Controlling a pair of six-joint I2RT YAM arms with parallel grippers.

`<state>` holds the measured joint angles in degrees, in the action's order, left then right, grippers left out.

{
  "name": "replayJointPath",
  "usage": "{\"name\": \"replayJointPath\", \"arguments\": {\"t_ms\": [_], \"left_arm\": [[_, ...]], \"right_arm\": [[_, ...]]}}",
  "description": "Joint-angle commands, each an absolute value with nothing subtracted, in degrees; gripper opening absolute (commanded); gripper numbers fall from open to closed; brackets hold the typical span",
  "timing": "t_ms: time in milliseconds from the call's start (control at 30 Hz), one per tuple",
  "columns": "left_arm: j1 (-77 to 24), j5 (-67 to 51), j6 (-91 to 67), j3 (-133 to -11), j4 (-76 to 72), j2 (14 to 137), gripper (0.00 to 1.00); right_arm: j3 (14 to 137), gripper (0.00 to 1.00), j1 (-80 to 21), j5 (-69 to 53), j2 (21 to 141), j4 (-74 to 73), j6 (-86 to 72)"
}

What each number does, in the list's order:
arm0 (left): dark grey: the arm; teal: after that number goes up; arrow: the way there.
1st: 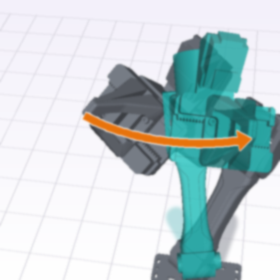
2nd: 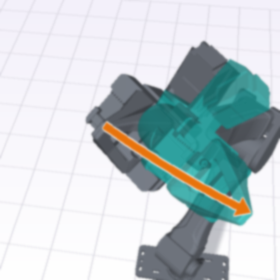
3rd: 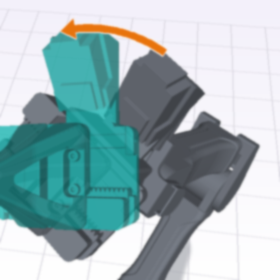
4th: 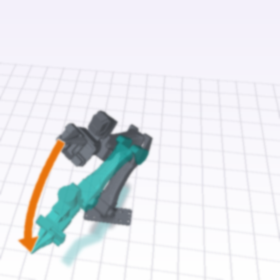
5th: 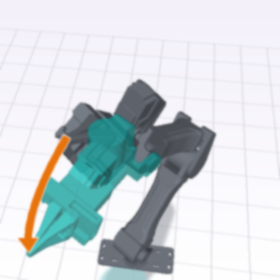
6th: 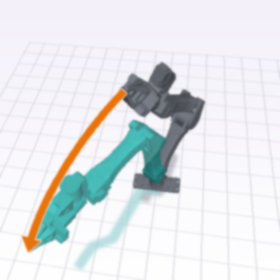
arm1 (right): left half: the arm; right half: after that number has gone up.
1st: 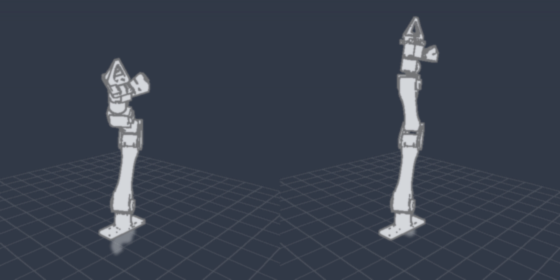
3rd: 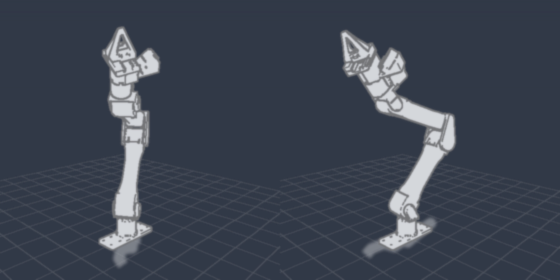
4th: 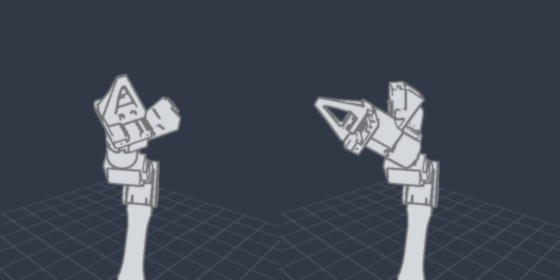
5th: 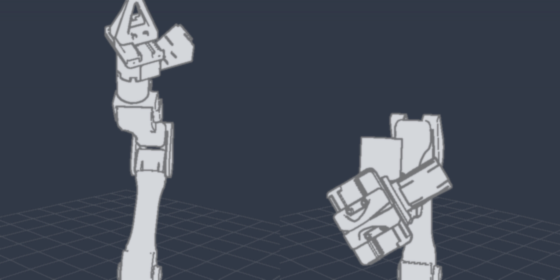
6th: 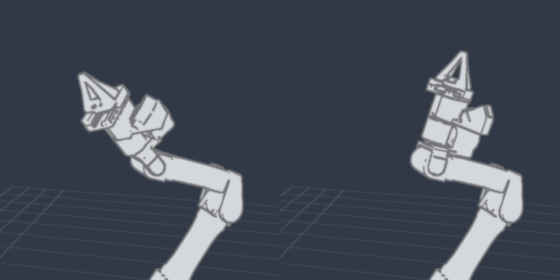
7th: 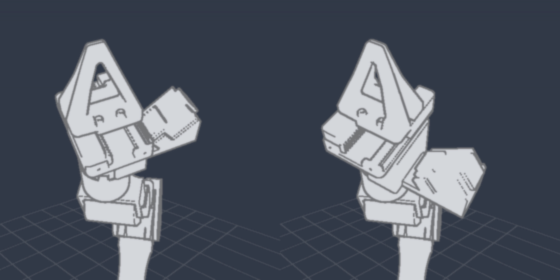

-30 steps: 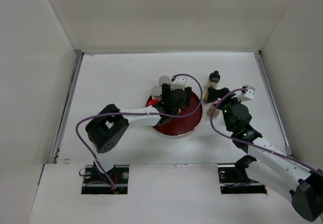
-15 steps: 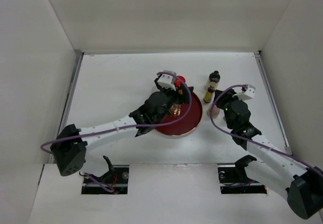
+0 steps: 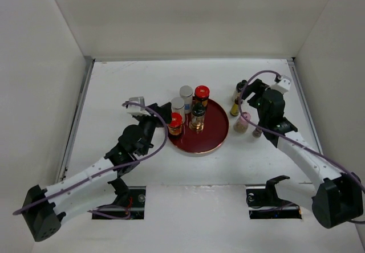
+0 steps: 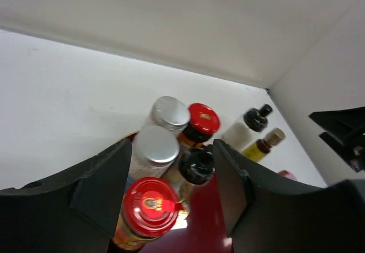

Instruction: Organize the condiment bottles

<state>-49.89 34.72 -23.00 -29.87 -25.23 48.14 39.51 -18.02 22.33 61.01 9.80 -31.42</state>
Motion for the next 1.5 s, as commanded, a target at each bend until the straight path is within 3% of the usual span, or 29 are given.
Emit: {"name": "replayJointPath", "arguments": {"t_ms": [0,133,300,567,800,1300,1467], "left_arm": [[-46.5,38.9,-26.6,-26.0,-21.2,41.9,0.57],[-41.9,40.1,-30.0,-21.5,-15.2,35.9,0.58],[-34.7,37.7,-35.3,-17.9,-10.5,34.5,0.58],[-25.6,32.3,-39.0,-10.6,-17.7,36.6,0.59],[-26.4,31.5,-39.3,-7.7,-25.4,40.3,0.6],[-27.4,31.4,-38.8,-6.5,-29.9,42.8,0.6],[-27.6,31.1,-38.8,-6.7,-30.1,43.4,0.61]], "right_arm": [[47.7,0.83,-15.3,18.6,65.4,4.1,-29.3],[55.8,0.92,-12.9,15.2,72.8,-1.9,-26.4],[63.3,0.96,-11.7,14.7,80.9,-6.6,-24.2],[71.5,0.97,-11.7,15.0,91.9,-10.1,-21.6],[75.9,0.97,-11.9,15.3,98.9,-11.2,-21.2],[78.1,0.81,-12.0,17.7,103.5,-13.1,-19.9],[77.3,0.61,-12.0,18.8,101.7,-13.2,-19.6]]}}
